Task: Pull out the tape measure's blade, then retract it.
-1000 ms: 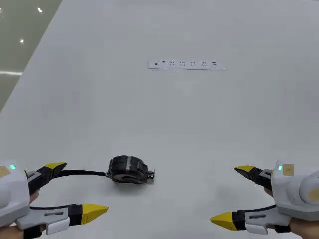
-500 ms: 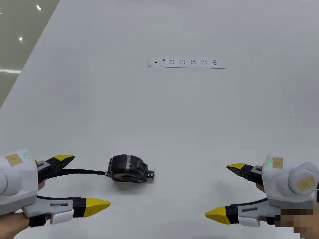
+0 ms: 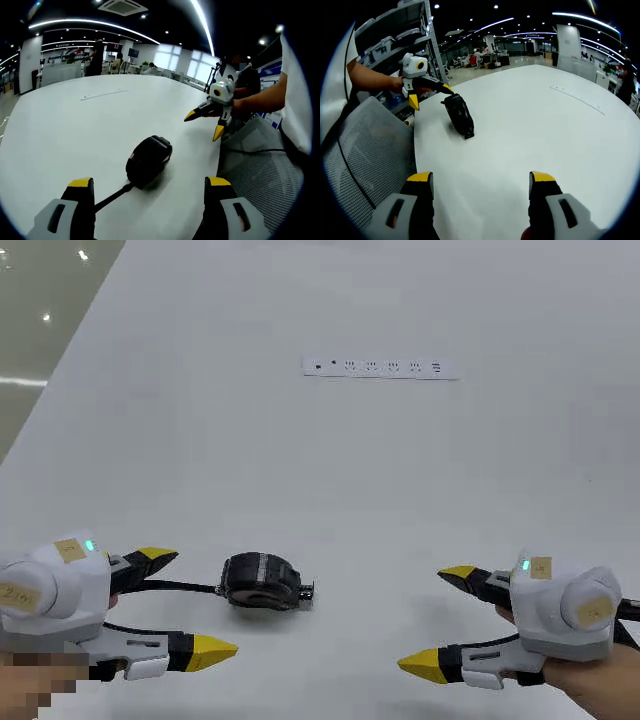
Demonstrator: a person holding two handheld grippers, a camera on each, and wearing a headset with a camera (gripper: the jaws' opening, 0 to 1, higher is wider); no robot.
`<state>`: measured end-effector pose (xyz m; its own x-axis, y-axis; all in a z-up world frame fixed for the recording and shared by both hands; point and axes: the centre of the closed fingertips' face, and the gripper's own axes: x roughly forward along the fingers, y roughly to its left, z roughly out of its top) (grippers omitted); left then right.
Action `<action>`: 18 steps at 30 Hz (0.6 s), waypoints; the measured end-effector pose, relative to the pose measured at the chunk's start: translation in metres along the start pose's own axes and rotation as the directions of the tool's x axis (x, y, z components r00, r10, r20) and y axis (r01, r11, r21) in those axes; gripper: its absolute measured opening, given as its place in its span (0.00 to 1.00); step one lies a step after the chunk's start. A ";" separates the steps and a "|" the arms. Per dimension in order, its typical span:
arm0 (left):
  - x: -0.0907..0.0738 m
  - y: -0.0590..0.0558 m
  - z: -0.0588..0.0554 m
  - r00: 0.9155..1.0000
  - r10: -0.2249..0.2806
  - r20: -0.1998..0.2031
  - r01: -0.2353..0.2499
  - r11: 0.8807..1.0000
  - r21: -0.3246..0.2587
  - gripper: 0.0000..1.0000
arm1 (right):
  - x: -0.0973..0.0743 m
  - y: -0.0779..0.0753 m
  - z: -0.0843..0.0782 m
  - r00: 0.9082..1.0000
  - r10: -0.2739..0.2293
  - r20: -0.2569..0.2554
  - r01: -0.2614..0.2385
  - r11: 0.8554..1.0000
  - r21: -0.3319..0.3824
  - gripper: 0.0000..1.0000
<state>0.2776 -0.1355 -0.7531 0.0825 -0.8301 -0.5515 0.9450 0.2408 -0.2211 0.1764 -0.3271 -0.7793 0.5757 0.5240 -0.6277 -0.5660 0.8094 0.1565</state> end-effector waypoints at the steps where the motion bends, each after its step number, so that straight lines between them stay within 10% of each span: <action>1: 0.001 0.001 0.000 1.000 0.000 0.001 0.000 1.000 0.000 0.87 | 0.002 0.000 0.000 1.000 0.005 0.000 -0.005 1.000 -0.006 0.78; 18: 0.030 -0.001 0.005 0.998 -0.055 -0.016 0.055 0.998 0.037 0.83 | 0.027 0.000 0.005 0.999 0.051 0.002 -0.051 0.999 -0.018 0.77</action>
<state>0.2808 -0.1627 -0.7655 0.0257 -0.8339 -0.5512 0.9593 0.1756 -0.2210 0.1950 -0.3113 -0.7924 0.5474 0.5650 -0.6173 -0.6048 0.7769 0.1748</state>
